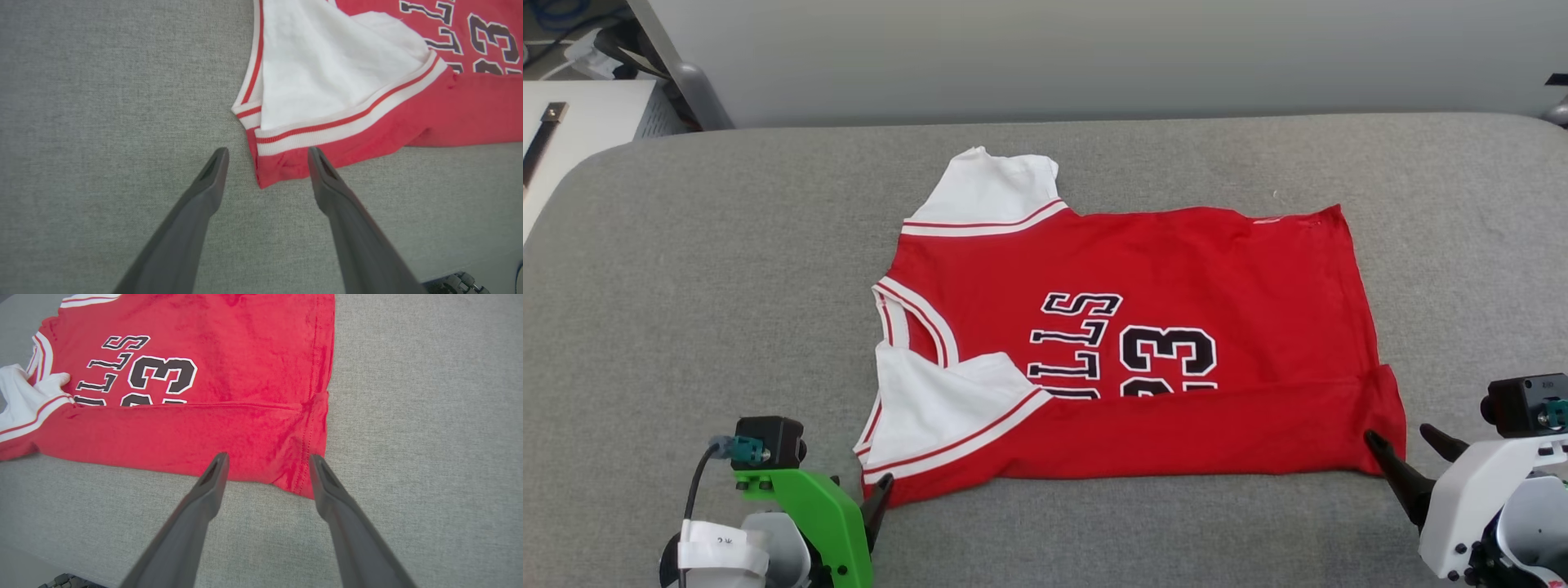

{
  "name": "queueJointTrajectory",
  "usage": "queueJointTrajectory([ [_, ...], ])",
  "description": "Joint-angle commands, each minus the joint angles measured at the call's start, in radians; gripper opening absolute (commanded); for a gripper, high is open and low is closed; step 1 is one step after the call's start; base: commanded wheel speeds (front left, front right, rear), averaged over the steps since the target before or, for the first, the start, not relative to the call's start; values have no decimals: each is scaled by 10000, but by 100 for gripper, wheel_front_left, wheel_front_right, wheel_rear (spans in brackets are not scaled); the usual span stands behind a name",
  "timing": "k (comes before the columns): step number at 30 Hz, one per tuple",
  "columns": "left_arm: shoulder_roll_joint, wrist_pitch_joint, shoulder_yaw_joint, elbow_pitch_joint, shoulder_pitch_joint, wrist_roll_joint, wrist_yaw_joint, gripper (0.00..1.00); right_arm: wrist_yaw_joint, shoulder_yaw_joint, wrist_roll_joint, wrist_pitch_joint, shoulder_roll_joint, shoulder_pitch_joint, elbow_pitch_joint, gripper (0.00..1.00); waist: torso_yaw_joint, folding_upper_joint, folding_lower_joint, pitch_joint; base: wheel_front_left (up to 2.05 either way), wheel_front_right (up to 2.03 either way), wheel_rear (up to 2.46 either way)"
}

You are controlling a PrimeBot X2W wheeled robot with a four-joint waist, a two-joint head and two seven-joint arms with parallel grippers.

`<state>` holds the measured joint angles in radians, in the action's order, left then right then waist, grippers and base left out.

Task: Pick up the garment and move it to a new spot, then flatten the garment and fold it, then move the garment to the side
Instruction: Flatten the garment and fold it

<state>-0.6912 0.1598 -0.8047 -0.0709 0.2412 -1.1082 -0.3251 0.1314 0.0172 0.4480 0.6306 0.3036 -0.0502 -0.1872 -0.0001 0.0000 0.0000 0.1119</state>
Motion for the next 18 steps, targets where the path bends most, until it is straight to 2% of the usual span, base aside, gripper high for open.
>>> queueJointTrajectory([
  [1, 1, 26, 1, -21, -41, -5, -82, 100, -7, -6, -84, -25, -72, 49, -102, 100, -121, 0, 0, 248, 0, 0, 0],
  [13, 434, -267, -9, -1201, 400, 284, -244, 100, -7, -253, -81, -137, -108, 333, 51, 100, -327, 0, 0, 1009, 0, 0, 0],
  [18, 613, 268, -245, -1703, 430, 78, -59, 100, -7, -416, -136, -211, -133, 462, 187, 100, -352, 0, 0, 1119, 0, 0, 0],
])
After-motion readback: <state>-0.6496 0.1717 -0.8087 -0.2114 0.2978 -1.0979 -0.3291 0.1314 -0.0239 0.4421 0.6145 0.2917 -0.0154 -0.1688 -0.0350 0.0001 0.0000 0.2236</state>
